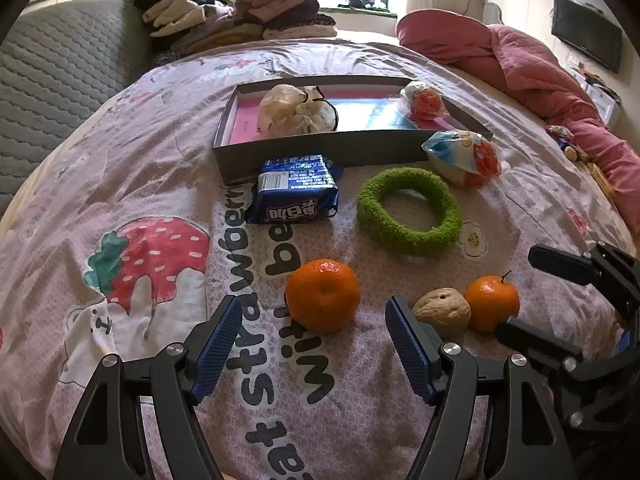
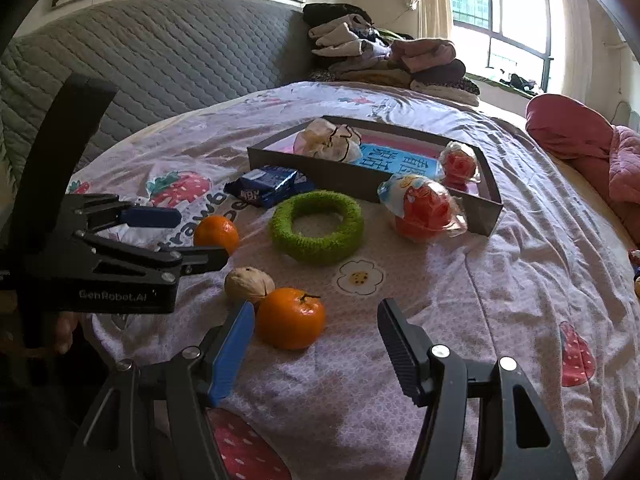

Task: Organize objects
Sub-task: 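Grasp a tangerine with the left tool while the right grasps the other tangerine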

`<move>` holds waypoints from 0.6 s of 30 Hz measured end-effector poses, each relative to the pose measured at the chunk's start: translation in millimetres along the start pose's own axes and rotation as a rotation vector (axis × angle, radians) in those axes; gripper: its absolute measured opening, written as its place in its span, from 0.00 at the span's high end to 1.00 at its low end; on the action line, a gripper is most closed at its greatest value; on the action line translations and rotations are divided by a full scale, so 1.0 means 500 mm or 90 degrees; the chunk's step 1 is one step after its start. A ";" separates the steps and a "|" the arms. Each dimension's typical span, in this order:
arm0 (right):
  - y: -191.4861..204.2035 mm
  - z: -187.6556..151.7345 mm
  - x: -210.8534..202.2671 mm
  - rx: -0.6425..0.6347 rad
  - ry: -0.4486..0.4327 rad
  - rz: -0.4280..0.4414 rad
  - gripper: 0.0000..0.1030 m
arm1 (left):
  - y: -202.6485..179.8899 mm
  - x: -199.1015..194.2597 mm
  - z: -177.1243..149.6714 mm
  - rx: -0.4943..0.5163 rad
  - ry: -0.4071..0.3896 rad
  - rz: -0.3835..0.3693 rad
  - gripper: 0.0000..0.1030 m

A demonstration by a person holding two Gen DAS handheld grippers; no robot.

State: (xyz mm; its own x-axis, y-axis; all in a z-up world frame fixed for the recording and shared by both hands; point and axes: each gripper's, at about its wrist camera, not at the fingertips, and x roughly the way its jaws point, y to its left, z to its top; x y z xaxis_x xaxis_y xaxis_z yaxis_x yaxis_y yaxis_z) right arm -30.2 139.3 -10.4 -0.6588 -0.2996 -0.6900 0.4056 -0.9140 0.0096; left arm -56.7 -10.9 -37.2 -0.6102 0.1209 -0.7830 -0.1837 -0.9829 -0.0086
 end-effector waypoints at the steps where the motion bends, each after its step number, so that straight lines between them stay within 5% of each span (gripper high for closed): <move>1: 0.002 -0.001 0.003 -0.002 0.005 -0.002 0.38 | 0.000 0.002 0.001 0.000 0.000 0.002 0.27; 18: 0.017 0.003 0.039 -0.014 0.029 -0.020 0.43 | -0.003 0.036 0.013 -0.015 0.014 0.030 0.27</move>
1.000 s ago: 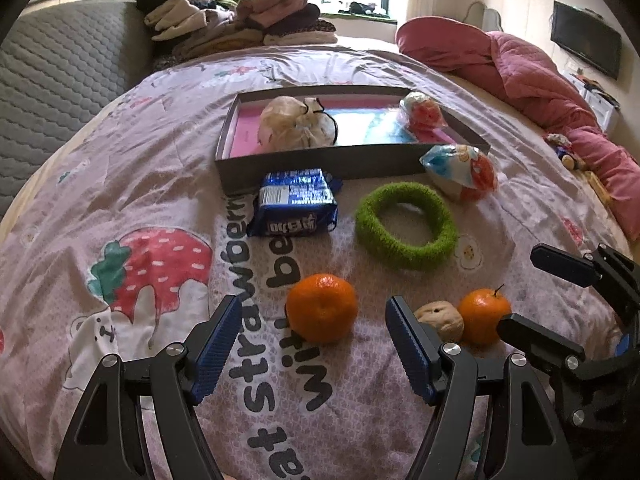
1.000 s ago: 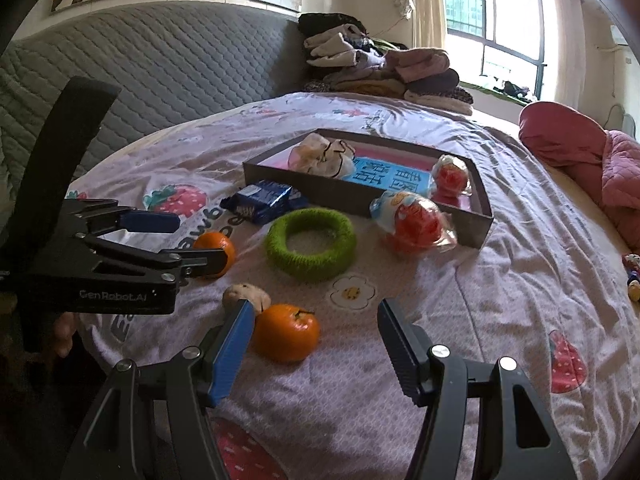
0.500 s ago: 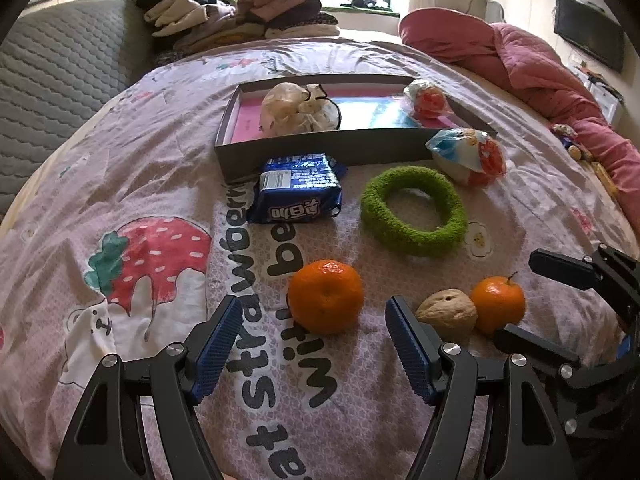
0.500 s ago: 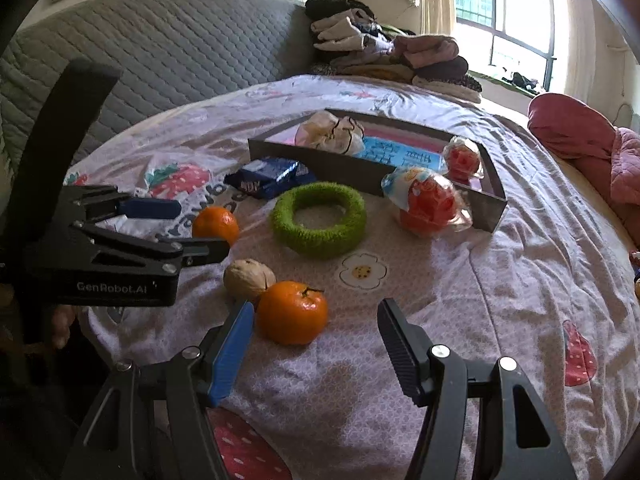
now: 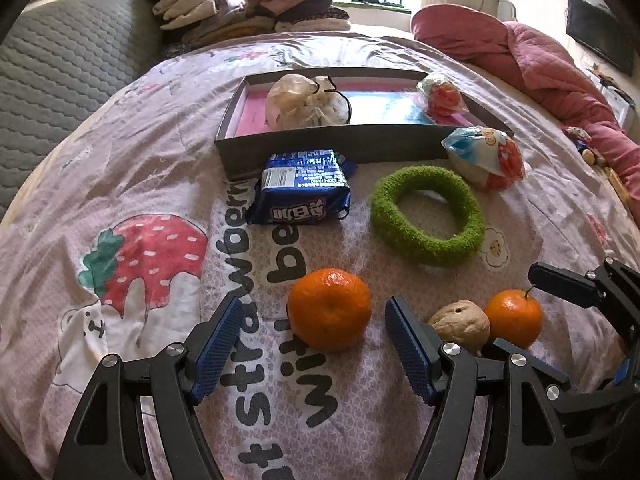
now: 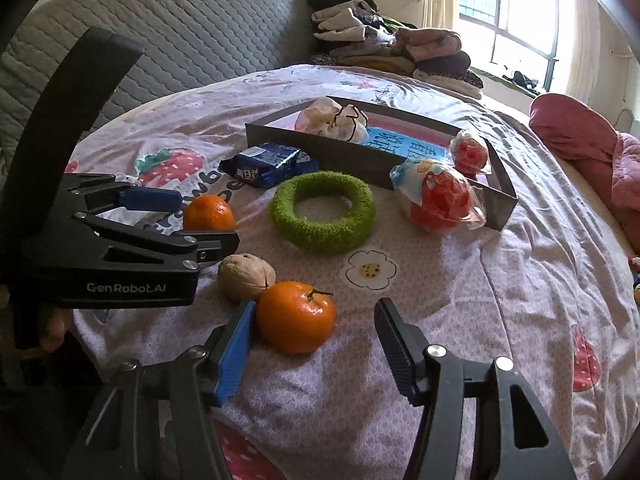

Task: Organize objects
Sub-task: 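Grasp a tangerine with the left tool while the right grasps the other tangerine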

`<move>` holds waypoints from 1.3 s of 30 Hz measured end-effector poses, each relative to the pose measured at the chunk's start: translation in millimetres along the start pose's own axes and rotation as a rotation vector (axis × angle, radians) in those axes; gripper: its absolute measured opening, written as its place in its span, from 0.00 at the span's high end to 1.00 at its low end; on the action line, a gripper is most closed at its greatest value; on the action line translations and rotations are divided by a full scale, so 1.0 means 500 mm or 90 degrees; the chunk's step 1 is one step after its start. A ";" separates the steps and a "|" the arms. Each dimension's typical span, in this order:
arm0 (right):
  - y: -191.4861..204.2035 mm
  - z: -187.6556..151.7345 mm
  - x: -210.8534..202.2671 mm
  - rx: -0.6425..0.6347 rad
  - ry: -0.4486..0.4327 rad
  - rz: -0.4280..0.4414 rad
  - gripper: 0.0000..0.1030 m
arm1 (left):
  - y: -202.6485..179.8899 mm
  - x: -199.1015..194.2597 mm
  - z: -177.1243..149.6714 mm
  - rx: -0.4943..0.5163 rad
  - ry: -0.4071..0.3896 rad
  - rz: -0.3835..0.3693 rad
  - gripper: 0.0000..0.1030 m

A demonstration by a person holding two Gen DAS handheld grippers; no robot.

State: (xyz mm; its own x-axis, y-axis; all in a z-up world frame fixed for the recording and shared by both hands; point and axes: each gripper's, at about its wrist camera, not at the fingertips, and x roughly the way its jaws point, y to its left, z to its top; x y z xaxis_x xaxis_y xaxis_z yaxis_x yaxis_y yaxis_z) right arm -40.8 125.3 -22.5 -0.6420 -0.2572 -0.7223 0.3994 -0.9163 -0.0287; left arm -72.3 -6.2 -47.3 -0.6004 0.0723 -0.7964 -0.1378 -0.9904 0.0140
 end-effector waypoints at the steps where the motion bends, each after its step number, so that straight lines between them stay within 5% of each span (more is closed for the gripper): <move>1: 0.000 0.001 0.001 0.000 -0.001 -0.001 0.43 | 0.001 0.002 0.001 -0.002 0.001 0.003 0.28; 11: 0.004 0.005 0.016 -0.004 0.011 0.021 0.61 | 0.006 0.009 0.004 -0.007 0.007 -0.002 0.40; 21: -0.003 0.020 0.017 -0.001 0.005 0.015 0.63 | -0.001 0.017 0.017 -0.011 0.015 -0.026 0.59; 39: -0.026 0.036 0.009 0.019 -0.020 0.007 0.63 | -0.010 -0.002 0.035 -0.010 -0.010 -0.023 0.60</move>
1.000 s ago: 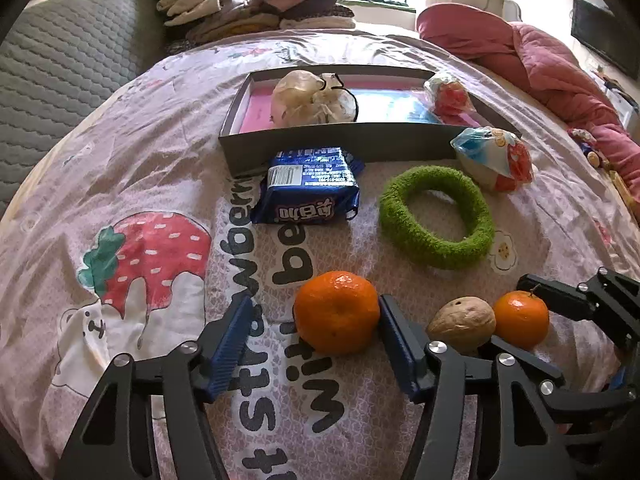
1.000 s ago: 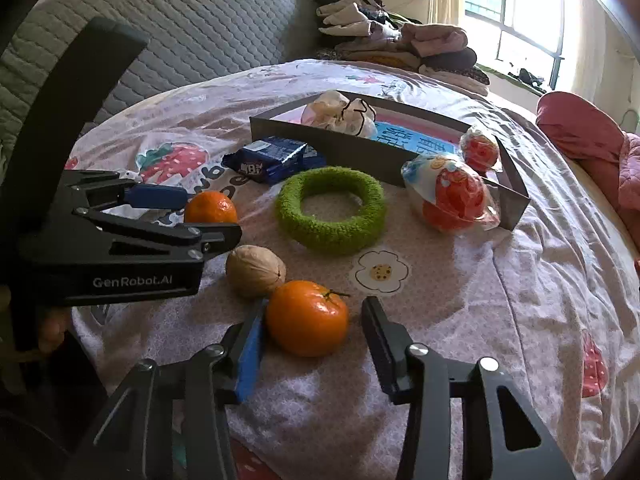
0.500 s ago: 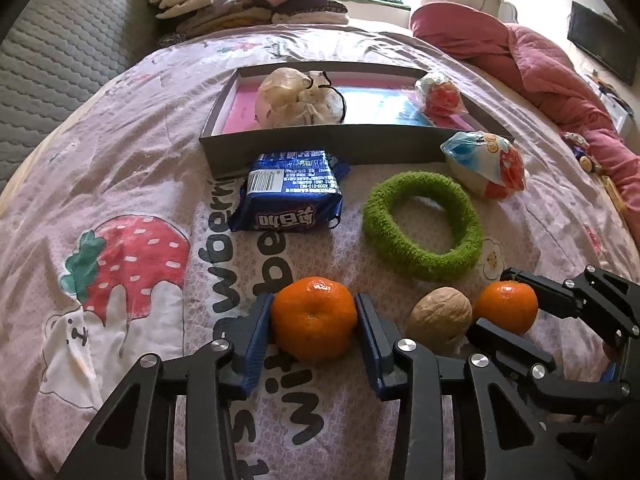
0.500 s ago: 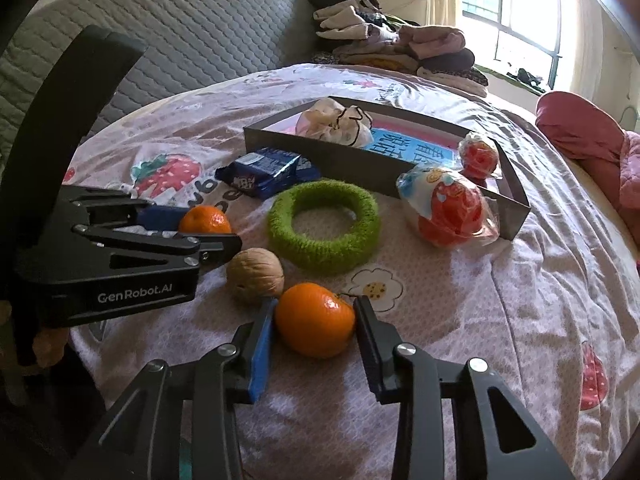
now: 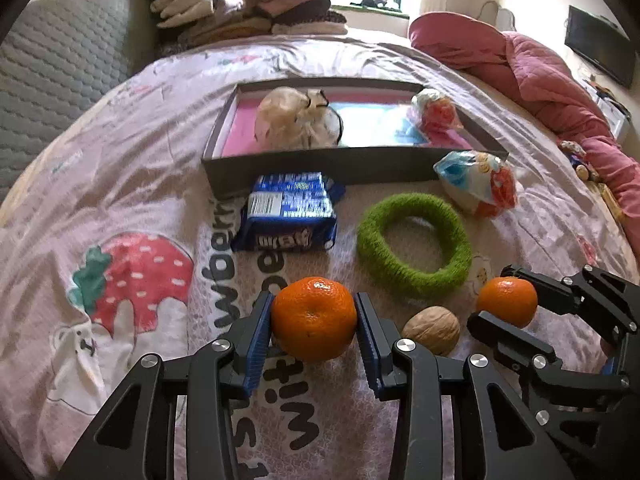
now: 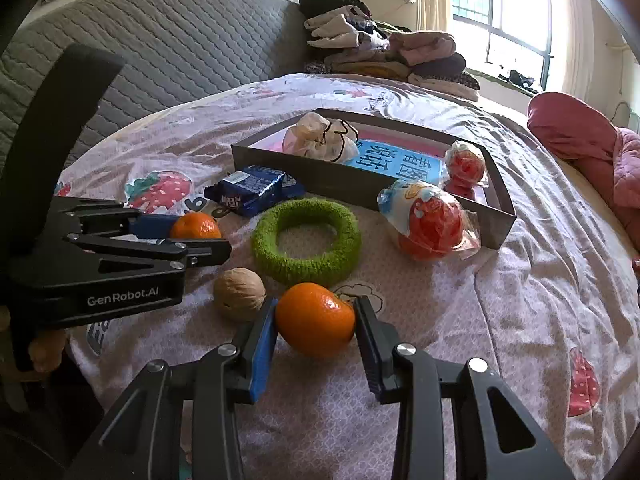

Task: Organize objects
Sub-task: 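Grasp a tangerine with the left tool while the right grasps the other tangerine, then carry both tangerines toward the pink book tray with both tools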

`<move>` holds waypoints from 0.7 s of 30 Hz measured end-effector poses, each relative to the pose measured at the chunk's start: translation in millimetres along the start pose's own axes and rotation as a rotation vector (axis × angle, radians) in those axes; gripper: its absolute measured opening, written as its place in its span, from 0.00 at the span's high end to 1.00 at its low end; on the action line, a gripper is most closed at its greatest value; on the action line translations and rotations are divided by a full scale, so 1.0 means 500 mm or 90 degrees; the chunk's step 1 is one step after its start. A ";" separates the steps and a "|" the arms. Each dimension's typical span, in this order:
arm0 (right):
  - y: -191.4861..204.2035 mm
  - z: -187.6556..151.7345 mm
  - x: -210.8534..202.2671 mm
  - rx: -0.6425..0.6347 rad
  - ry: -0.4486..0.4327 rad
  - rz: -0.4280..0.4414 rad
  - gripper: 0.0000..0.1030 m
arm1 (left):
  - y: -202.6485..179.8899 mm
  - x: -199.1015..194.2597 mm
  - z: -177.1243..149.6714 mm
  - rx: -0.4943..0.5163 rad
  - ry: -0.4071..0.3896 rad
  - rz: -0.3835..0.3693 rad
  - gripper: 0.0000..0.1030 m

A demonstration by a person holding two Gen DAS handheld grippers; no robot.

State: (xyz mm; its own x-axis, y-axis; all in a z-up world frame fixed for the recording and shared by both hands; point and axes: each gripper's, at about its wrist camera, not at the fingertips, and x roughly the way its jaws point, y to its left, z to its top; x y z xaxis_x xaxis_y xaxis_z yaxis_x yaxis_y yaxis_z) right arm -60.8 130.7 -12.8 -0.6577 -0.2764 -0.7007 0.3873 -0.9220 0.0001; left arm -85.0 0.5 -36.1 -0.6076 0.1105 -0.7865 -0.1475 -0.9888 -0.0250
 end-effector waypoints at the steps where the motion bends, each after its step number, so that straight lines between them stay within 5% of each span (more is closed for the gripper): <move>1: -0.001 0.001 -0.001 0.000 -0.001 0.001 0.63 | -0.003 -0.003 0.001 0.003 -0.004 0.003 0.60; 21: -0.012 0.028 -0.021 0.011 -0.041 -0.001 0.63 | -0.009 -0.036 0.029 0.001 -0.041 0.009 0.60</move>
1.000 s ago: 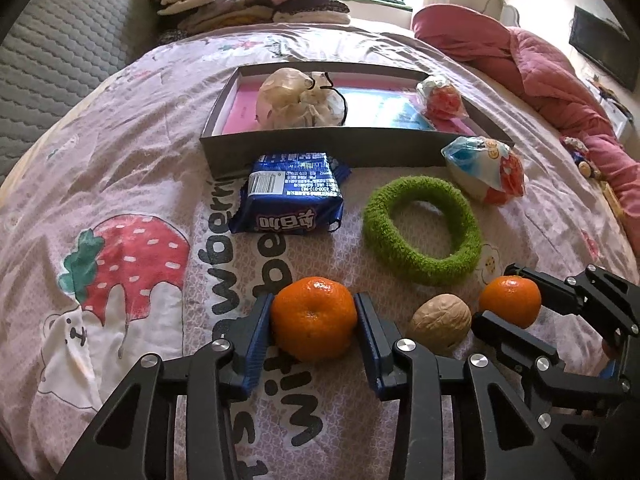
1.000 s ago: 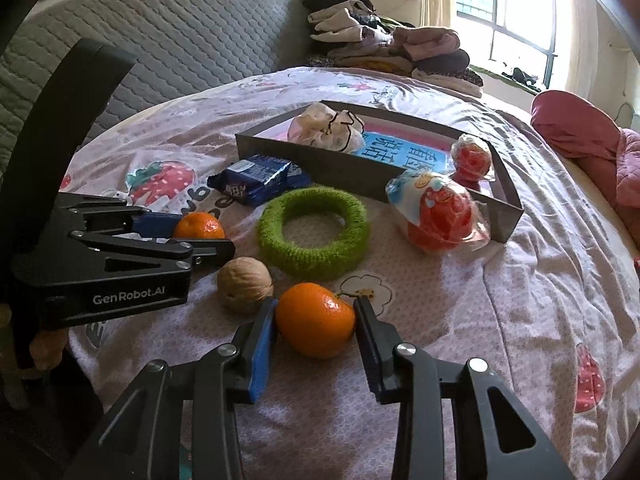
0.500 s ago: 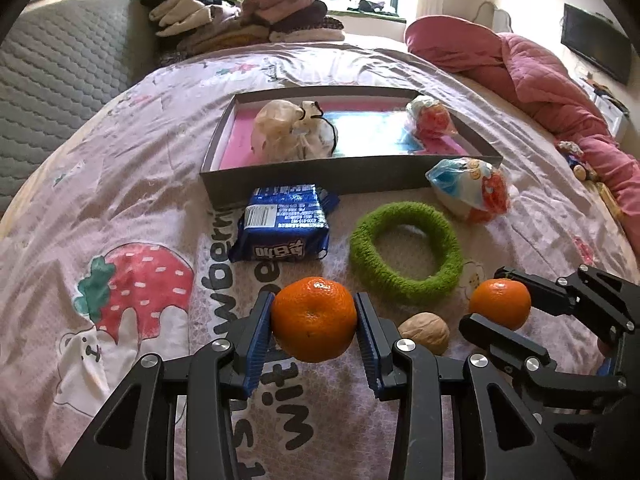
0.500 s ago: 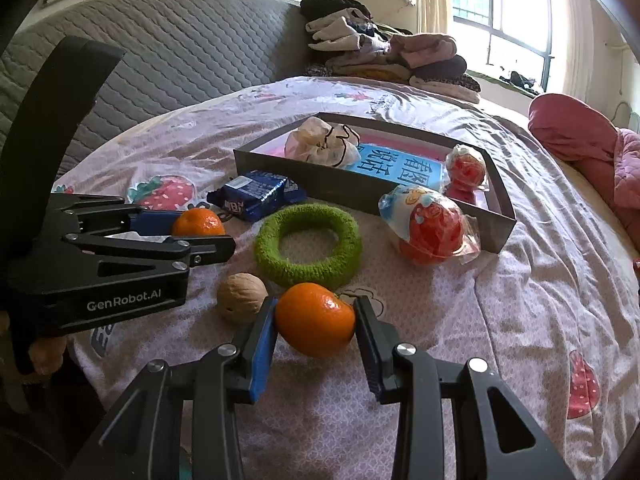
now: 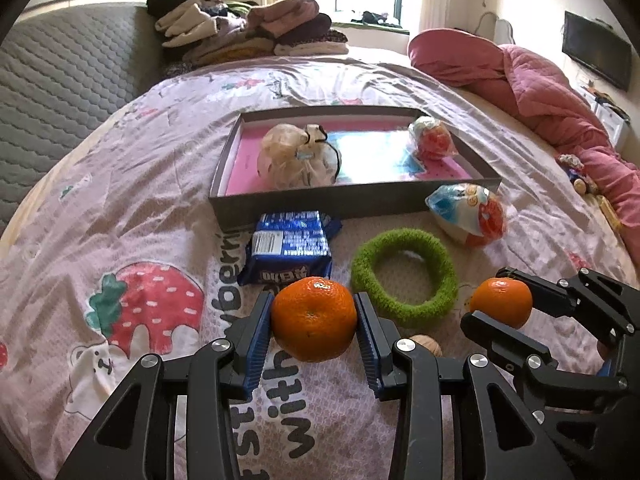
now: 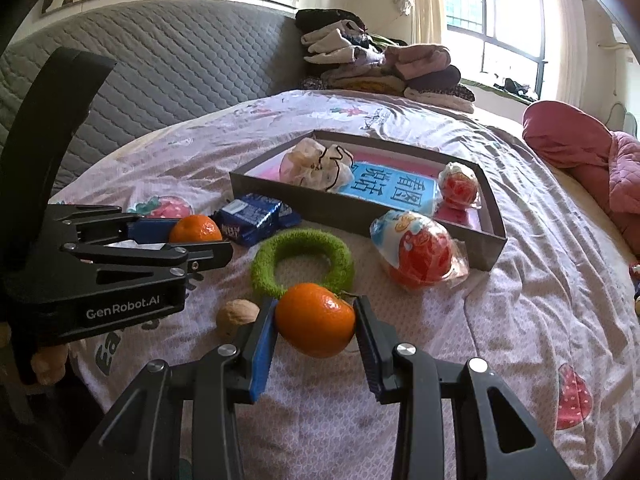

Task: Organize objects
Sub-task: 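Carry both tangerines toward the pink book tray with both tools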

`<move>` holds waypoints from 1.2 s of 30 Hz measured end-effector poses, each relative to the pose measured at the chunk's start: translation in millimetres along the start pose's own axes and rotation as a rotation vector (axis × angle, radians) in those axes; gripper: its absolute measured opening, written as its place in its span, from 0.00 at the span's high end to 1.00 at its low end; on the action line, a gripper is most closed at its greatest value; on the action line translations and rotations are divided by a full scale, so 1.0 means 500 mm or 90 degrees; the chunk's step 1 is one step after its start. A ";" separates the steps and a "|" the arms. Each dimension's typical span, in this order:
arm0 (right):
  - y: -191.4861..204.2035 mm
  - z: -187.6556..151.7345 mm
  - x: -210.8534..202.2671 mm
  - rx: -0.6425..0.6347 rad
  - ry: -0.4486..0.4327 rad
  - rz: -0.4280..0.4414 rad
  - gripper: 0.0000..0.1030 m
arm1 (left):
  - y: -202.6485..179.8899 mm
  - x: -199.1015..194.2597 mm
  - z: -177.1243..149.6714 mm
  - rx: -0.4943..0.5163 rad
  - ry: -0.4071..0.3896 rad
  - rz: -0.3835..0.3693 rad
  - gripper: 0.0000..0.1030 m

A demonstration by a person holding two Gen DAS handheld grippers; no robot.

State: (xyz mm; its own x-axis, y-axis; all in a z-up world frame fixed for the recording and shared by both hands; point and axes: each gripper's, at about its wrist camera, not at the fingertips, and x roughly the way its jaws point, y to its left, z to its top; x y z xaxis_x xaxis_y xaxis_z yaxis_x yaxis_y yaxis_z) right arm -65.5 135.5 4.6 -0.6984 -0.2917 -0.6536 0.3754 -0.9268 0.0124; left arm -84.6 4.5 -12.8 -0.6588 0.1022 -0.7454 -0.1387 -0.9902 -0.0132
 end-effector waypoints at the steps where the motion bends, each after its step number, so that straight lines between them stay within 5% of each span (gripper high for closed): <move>1: -0.001 0.002 -0.002 0.001 -0.003 0.000 0.63 | 0.000 -0.002 0.002 0.000 -0.002 -0.001 0.60; 22: -0.054 0.074 -0.018 0.014 -0.062 -0.063 0.63 | 0.011 -0.028 0.085 -0.028 -0.078 0.009 0.60; 36: -0.075 0.163 -0.016 0.012 -0.101 -0.097 0.63 | 0.018 -0.037 0.158 -0.034 -0.136 0.058 0.60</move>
State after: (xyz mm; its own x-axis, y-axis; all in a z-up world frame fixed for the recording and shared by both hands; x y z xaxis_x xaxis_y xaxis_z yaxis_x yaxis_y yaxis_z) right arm -123.4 153.3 70.9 -0.8337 -0.1795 -0.5222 0.2475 -0.9669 -0.0627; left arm -132.2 1.2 53.3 -0.8094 0.0243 -0.5867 -0.0357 -0.9993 0.0078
